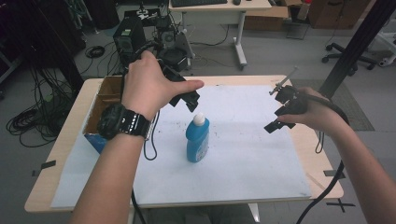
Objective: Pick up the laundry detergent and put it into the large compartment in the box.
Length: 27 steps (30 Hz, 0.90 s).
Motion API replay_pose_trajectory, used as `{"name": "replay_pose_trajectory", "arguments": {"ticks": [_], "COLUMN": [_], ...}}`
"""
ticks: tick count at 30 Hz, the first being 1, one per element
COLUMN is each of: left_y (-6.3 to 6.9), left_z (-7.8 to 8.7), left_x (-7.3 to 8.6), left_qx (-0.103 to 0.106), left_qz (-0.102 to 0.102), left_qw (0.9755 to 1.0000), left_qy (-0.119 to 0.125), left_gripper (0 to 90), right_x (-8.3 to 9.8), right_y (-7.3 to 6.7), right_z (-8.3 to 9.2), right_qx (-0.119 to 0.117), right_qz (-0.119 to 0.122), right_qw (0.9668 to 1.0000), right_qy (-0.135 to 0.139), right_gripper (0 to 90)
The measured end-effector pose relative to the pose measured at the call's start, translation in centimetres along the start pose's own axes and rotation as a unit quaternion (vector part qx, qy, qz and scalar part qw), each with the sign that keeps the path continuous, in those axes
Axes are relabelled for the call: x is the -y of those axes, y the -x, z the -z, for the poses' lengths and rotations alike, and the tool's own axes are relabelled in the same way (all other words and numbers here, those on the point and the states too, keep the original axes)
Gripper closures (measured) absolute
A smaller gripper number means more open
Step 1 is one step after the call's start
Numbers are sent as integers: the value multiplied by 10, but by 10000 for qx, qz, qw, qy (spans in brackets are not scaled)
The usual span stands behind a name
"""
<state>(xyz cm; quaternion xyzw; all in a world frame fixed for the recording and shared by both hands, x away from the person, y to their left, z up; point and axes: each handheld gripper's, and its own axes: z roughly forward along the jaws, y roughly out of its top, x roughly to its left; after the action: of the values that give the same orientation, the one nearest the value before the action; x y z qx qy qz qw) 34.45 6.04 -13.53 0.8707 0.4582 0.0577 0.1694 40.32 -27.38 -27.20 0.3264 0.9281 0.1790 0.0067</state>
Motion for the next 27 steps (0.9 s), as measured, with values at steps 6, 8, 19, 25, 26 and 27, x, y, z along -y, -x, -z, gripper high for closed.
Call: {"name": "replay_pose_trajectory", "arguments": {"ticks": [6, 8, 19, 25, 26, 27], "left_y": [0, 0, 2, 2, 2, 3], "left_z": [2, 2, 1, -8, -8, -11], "left_x": [0, -1, -5, -9, -9, -11], "left_qx": [4, 14, -45, -26, -26, -33], "left_qz": [-3, 7, 39, 54, 54, 62], "left_qw": [10000, 10000, 10000, 9999, 9999, 9999], "left_qy": [10, 4, -25, -89, -89, -121], "left_gripper": [87, 87, 85, 85, 85, 85], "right_x": [1, 1, -1, 0, 0, 0], "right_y": [1, 1, 4, 5, 5, 5], "right_z": [2, 2, 2, 1, 1, 1], "right_qx": [5, -2, -14, -19, -20, -23], "right_qz": [-21, -16, -16, -8, -6, -10], "right_qw": [10000, 10000, 10000, 10000, 10000, 10000], "right_qy": [13, 18, 40, 35, 33, 33], "right_gripper": [139, 139, 139, 139, 139, 139]}}
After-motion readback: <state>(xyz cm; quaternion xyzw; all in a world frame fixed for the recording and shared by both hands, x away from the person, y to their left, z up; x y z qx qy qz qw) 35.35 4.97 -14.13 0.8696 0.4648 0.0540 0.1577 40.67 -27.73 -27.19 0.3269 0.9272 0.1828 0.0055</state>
